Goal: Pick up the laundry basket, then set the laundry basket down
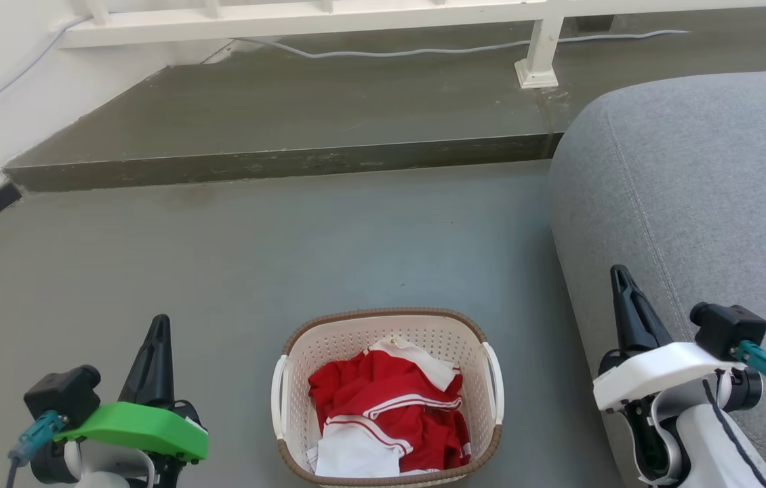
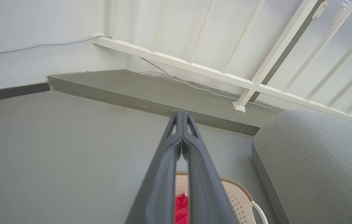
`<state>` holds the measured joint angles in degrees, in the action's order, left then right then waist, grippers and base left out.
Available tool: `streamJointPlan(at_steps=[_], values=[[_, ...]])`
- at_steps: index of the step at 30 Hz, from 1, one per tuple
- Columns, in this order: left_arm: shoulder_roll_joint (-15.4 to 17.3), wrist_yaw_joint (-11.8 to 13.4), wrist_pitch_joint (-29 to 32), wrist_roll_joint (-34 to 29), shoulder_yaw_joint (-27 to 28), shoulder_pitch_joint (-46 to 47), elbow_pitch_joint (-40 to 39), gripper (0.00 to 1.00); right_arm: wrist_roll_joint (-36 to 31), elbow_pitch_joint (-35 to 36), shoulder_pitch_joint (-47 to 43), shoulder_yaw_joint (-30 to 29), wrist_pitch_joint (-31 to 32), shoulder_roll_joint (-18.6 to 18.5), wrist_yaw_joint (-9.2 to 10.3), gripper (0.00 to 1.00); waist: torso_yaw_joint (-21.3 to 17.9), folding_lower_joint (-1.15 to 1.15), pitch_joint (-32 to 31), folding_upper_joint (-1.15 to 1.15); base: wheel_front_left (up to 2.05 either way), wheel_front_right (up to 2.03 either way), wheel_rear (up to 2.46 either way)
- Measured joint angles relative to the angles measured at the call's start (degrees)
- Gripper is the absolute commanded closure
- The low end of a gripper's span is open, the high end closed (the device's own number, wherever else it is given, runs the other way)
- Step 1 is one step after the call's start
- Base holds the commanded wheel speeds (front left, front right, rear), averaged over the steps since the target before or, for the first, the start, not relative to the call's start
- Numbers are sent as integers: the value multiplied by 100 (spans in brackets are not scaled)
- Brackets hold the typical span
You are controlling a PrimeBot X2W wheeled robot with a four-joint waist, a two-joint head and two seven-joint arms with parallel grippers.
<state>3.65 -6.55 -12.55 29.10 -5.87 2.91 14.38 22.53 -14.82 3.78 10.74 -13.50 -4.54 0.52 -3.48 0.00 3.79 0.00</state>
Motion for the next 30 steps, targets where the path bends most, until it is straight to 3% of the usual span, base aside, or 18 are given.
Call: streamJointPlan(at_steps=[5, 30], values=[[-16, 0, 143, 534, 44, 1, 5, 100, 626, 1, 0, -112, 123, 8, -54, 100, 25, 0, -25, 0, 0, 0, 0], [-58, 0, 645, 2063, 336, 3, 51, 100, 2392, 1, 0, -558, 632, 55, -232, 100, 118, 0, -120, 0, 0, 0, 0]])
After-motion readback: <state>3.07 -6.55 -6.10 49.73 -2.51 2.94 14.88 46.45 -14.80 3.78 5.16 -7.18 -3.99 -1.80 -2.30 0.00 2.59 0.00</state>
